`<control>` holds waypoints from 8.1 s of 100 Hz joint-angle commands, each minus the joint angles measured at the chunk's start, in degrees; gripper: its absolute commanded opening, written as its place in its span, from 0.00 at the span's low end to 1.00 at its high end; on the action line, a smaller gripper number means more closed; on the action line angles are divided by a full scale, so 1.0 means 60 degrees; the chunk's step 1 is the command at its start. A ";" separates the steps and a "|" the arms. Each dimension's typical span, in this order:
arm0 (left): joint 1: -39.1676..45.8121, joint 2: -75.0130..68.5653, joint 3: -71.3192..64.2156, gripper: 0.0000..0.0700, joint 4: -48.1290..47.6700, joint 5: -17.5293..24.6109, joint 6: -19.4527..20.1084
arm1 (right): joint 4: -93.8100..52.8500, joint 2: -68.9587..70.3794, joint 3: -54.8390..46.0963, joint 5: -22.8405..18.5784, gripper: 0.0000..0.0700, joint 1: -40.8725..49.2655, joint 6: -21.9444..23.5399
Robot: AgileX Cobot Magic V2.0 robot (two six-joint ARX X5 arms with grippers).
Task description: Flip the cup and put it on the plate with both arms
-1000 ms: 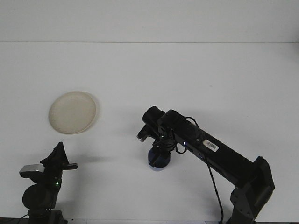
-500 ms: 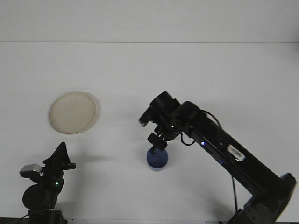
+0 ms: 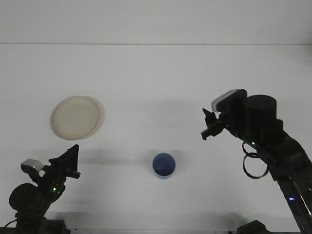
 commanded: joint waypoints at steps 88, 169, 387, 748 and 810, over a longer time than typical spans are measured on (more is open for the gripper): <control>-0.4532 1.0462 0.8823 0.72 -0.6000 0.1555 0.5493 | 0.4637 -0.5523 -0.7970 0.0244 0.47 -0.2018 0.0991; -0.7300 1.4284 0.9803 0.72 -0.6277 -0.0153 0.5683 | 0.4663 -0.5523 -0.7970 0.0200 0.47 -0.2014 0.1060; 0.1668 1.4794 1.1978 0.72 -0.7464 -0.1392 0.6145 | 0.4615 -0.5512 -0.7970 0.0135 0.47 -0.2014 0.1020; 0.0087 -0.2550 -0.3432 0.02 0.1428 -0.3770 0.5410 | 0.6160 -0.6222 -0.7978 0.0499 0.00 -0.3264 0.1807; 0.0087 -0.2550 -0.3432 0.02 0.1428 -0.3770 0.5410 | 0.6415 -0.6477 -0.8280 0.0714 0.00 -0.3253 -0.0036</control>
